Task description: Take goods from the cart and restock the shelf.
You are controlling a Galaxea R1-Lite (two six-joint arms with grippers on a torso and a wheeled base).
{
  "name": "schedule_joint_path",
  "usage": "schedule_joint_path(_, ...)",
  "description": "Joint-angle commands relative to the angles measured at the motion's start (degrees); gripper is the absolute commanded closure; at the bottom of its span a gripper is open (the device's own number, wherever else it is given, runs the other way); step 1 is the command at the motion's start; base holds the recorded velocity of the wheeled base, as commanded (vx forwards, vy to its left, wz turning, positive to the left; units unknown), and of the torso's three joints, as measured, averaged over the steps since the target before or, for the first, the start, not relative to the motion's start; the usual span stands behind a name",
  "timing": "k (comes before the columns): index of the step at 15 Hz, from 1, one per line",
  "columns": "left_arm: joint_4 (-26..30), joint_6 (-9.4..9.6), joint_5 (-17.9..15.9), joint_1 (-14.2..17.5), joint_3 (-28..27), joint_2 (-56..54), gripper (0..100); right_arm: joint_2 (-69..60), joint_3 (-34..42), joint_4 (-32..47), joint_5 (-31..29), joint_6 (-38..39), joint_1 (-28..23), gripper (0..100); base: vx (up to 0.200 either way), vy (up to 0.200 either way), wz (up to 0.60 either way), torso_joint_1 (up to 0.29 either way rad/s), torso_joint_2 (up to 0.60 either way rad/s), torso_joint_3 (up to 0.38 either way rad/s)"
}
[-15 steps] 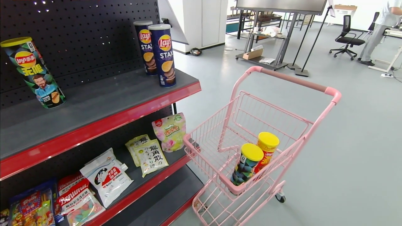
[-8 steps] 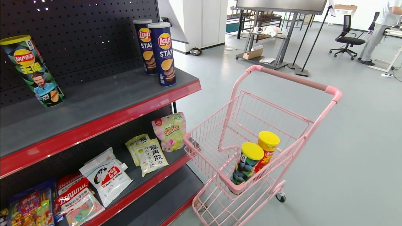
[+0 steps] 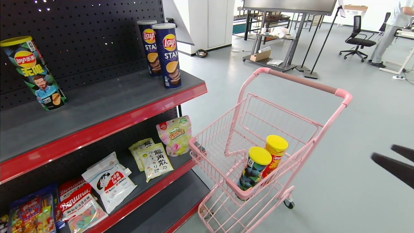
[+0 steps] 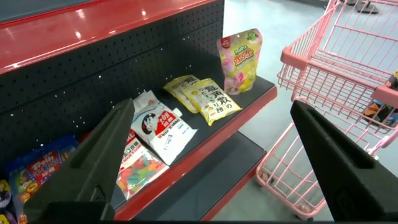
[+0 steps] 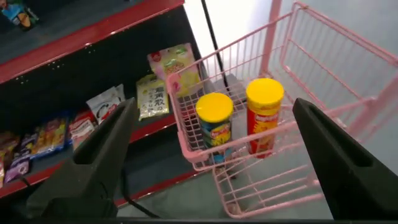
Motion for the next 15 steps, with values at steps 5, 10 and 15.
schedule_joint_path(5, -0.01, -0.03, 0.03, 0.01, 0.0, -0.03, 0, 45.37, 9.33, -34.77, 9.85, -6.9, 5.33, 0, 0.0, 0.0, 0.0, 0.0, 0.0, 0.0)
schedule_joint_path(10, -0.01, 0.05, -0.06, 0.01, 0.0, -0.03, 0, 52.85, 6.17, -37.49, 10.55, -7.7, 5.94, 0, 0.0, 0.0, 0.0, 0.0, 0.0, 0.0)
schedule_joint_path(15, -0.01, 0.05, 0.03, 0.01, 0.0, -0.03, 0, 57.33, 4.5, -38.81, 10.47, -7.78, 6.74, 0, 0.0, 0.0, 0.0, 0.0, 0.0, 0.0)
